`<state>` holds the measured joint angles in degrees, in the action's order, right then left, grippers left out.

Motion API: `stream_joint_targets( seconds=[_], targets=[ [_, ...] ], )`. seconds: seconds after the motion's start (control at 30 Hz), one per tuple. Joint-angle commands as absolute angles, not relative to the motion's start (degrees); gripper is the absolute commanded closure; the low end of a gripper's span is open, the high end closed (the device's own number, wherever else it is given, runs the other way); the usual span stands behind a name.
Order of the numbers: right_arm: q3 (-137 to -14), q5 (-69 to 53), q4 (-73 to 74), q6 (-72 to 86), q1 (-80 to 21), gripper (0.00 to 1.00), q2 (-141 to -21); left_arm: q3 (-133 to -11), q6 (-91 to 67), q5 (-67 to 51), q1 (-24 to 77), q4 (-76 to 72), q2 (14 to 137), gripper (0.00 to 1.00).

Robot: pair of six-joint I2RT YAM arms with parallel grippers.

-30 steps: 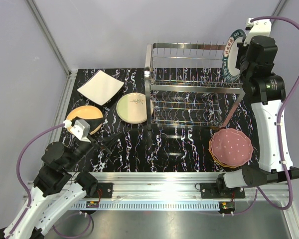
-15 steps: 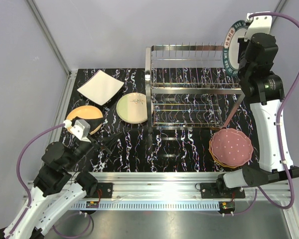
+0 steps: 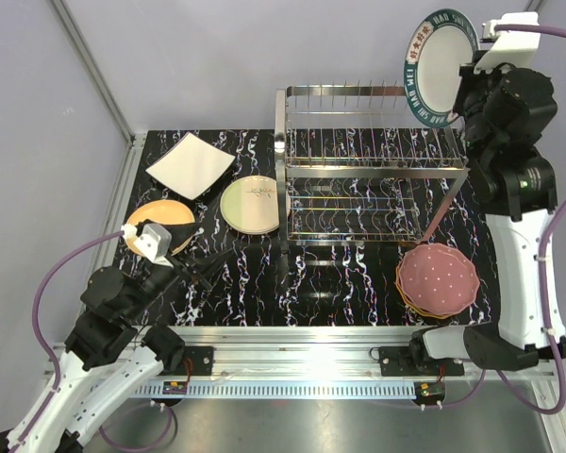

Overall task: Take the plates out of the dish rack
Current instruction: Grab a plate with the right arm, then pass the plate from the right arm to the left

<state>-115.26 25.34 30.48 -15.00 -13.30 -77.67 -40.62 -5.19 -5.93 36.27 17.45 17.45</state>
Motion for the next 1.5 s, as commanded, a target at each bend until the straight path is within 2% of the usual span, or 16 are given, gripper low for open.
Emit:
stream_joint_targets(
  seconds=[0.0, 0.2, 0.43, 0.53, 0.87, 1.1, 1.2, 1.33, 1.37, 1.43, 1.47],
  targets=[
    [-116.7, 17.9, 30.3, -10.3, -13.7, 1.00, -72.3, -40.7, -9.7, -8.3, 36.0, 11.4, 19.1, 0.01],
    [-116.3, 3.0, 37.9, -6.0, -13.6, 1.00, -68.6, -40.7, -18.9, -10.6, 36.1, 5.7, 22.0, 0.01],
    [-111.5, -25.8, 43.9, -5.7, -13.6, 1.00, -65.1, -41.6, -30.3, -15.5, 36.0, -3.1, 25.7, 0.01],
    [-106.7, -33.5, 43.9, -5.6, -13.5, 1.00, -63.8, -42.0, -33.8, -19.4, 36.1, -8.5, 28.2, 0.01],
    [-94.3, -44.6, 40.2, -1.7, -13.6, 1.00, -60.7, -43.0, -41.7, -29.0, 37.1, -21.4, 40.1, 0.01],
    [-91.3, -46.3, 38.8, -0.4, -13.6, 1.00, -59.9, -48.0, -31.0, -14.8, 45.5, -11.8, 45.7, 0.04],
    [-89.7, -47.0, 37.9, -0.3, -13.6, 1.00, -59.7, -48.3, -31.2, -14.9, 46.1, -13.0, 48.0, 0.13],
    [-87.1, -48.1, 37.2, -0.4, -13.6, 1.00, -59.2, -48.8, -31.5, -15.1, 46.6, -14.9, 49.3, 0.33],
    [-86.6, -48.3, 37.1, -0.4, -13.5, 1.00, -59.2, -48.9, -30.9, -15.0, 46.5, -14.7, 49.5, 0.47],
    [-85.0, -48.8, 36.7, -0.4, -13.5, 1.00, -58.8, -49.0, -30.4, -15.0, 46.6, -14.4, 49.7, 0.60],
    [-84.6, -49.0, 36.6, -0.4, -13.6, 1.00, -58.7, -49.0, -29.7, -15.3, 46.6, -14.1, 49.8, 0.72]
  ],
)
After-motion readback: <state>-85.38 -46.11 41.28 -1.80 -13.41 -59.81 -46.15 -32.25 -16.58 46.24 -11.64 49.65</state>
